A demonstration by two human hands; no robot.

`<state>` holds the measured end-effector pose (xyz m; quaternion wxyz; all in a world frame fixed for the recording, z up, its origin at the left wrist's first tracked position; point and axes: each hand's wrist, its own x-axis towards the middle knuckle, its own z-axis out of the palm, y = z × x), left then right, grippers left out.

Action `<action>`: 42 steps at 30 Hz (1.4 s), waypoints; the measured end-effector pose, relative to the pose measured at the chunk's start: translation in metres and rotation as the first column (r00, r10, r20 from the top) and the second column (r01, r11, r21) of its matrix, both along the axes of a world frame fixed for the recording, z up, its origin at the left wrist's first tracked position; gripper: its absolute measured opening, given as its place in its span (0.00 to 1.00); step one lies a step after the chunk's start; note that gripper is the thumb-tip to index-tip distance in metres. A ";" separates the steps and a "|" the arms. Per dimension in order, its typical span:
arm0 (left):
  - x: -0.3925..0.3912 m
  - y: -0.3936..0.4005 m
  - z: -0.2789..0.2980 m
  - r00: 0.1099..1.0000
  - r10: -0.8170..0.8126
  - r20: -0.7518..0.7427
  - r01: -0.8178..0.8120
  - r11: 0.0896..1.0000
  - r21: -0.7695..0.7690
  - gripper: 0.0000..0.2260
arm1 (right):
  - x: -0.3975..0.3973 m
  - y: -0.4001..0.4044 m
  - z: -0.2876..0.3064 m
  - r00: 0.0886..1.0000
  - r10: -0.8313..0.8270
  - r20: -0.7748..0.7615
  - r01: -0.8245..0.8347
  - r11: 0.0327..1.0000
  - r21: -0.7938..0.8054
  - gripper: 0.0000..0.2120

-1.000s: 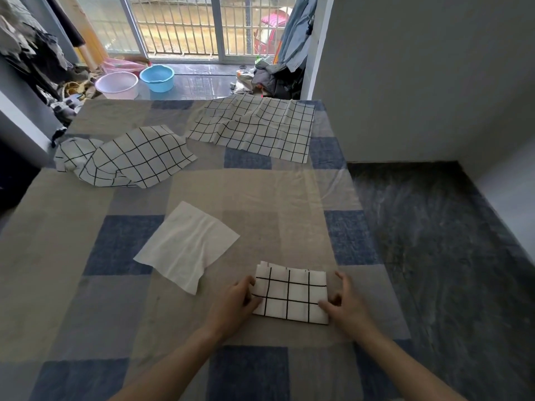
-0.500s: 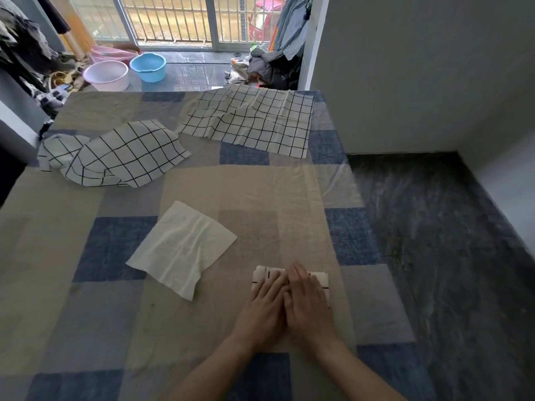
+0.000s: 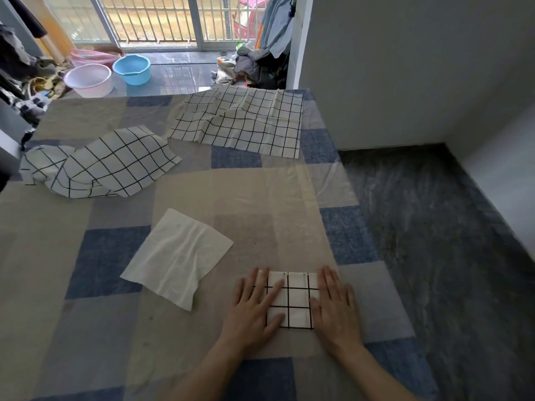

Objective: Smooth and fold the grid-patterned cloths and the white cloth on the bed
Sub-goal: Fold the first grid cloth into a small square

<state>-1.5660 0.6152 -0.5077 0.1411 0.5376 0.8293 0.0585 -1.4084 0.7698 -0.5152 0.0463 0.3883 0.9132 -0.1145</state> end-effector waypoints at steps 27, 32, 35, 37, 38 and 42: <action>-0.003 0.030 0.049 0.999 0.005 -0.041 -0.009 0.995 -0.096 0.29 | 0.021 -0.012 0.044 0.993 -0.122 -0.002 0.122 0.992 -0.044 0.27; -0.007 0.039 0.060 0.995 0.095 0.038 -0.092 0.993 -0.076 0.19 | 0.008 -0.017 0.059 0.972 -0.196 -0.130 0.173 0.970 -0.171 0.19; -0.008 0.037 0.061 0.984 0.141 0.112 -0.126 0.984 -0.125 0.16 | 0.004 -0.012 0.065 0.950 -0.297 -0.096 0.251 0.909 -0.334 0.17; -0.010 0.035 0.061 0.976 0.154 0.152 -0.132 0.981 -0.143 0.15 | 0.000 -0.006 0.067 0.933 -0.352 -0.077 0.282 0.846 -0.453 0.15; -0.012 0.033 0.062 0.976 0.139 0.167 -0.112 0.980 -0.162 0.15 | -0.003 -0.005 0.070 0.926 -0.370 -0.072 0.285 0.812 -0.509 0.13; -0.021 0.027 0.064 0.947 0.078 0.311 -0.015 0.979 -0.202 0.11 | -0.009 -0.003 0.076 0.921 -0.388 -0.047 0.279 0.737 -0.615 0.13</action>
